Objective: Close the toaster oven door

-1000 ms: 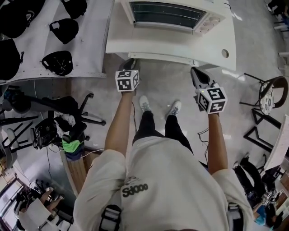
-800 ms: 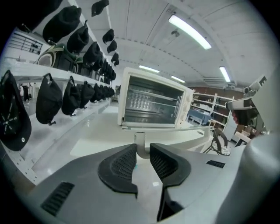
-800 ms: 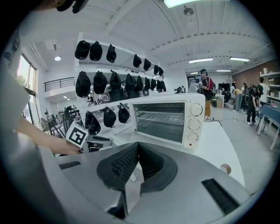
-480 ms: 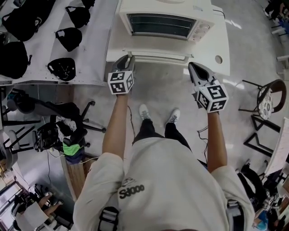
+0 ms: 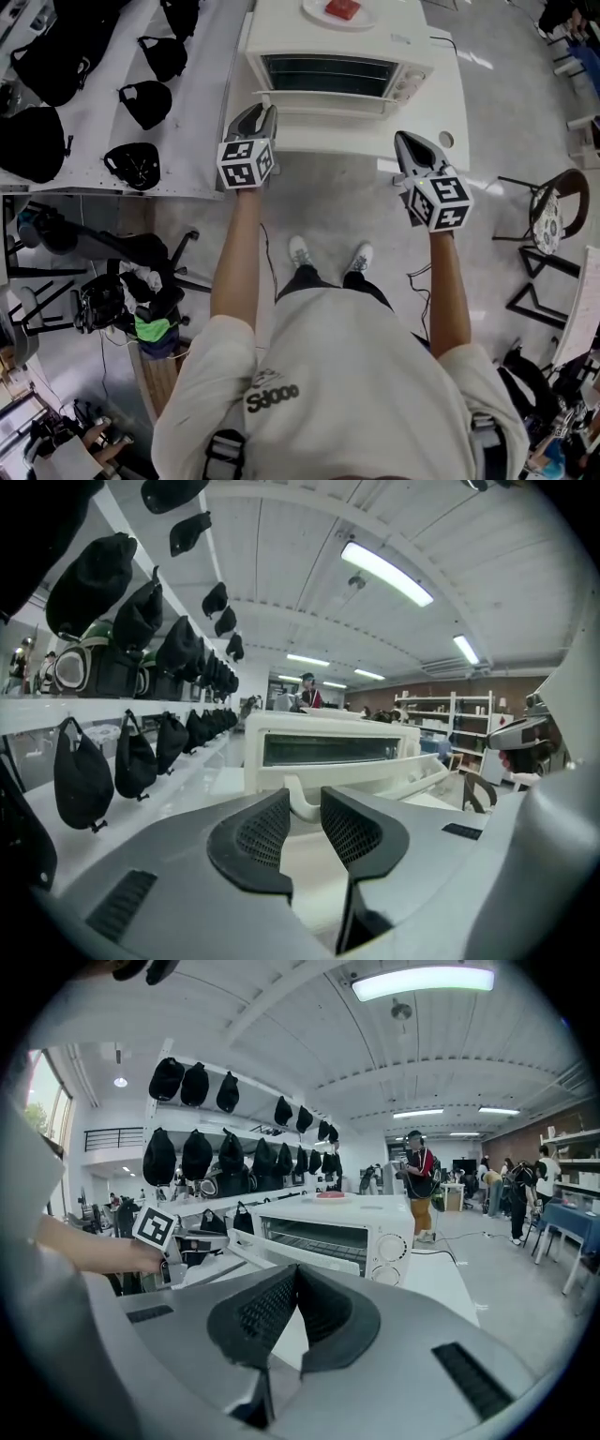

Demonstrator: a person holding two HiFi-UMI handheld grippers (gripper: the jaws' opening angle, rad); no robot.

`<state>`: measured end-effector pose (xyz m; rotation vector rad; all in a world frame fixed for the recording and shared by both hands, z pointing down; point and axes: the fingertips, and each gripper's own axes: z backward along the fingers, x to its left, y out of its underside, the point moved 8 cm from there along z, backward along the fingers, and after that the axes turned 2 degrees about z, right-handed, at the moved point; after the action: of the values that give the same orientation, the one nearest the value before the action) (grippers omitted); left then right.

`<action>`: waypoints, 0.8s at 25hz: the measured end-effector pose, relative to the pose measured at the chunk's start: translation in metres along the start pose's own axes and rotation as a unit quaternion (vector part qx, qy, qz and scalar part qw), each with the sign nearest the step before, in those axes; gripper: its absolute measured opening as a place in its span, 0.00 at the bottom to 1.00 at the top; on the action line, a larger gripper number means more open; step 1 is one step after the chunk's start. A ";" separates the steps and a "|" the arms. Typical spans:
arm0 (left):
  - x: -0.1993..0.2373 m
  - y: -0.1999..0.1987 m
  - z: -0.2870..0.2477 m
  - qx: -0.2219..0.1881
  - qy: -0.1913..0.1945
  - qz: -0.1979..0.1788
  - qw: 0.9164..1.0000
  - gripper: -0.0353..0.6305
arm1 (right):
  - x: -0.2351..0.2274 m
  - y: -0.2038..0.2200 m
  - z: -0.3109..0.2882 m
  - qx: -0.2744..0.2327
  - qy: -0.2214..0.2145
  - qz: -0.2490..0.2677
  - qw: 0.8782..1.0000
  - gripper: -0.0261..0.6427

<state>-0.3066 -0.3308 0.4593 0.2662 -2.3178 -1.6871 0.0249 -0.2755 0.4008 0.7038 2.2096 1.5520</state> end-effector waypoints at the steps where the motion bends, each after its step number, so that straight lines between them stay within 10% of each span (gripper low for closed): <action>1: 0.001 -0.006 -0.004 -0.004 -0.001 -0.007 1.000 0.21 | -0.001 -0.003 -0.002 -0.002 0.003 0.001 1.000 0.05; 20: 0.024 -0.063 -0.066 -0.035 0.013 -0.008 0.999 0.22 | -0.024 -0.020 -0.017 -0.010 0.048 -0.016 0.999 0.05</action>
<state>-0.3085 -0.4169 0.4211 0.2906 -2.2396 -1.7572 0.0316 -0.3079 0.3881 0.5965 2.2591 1.6219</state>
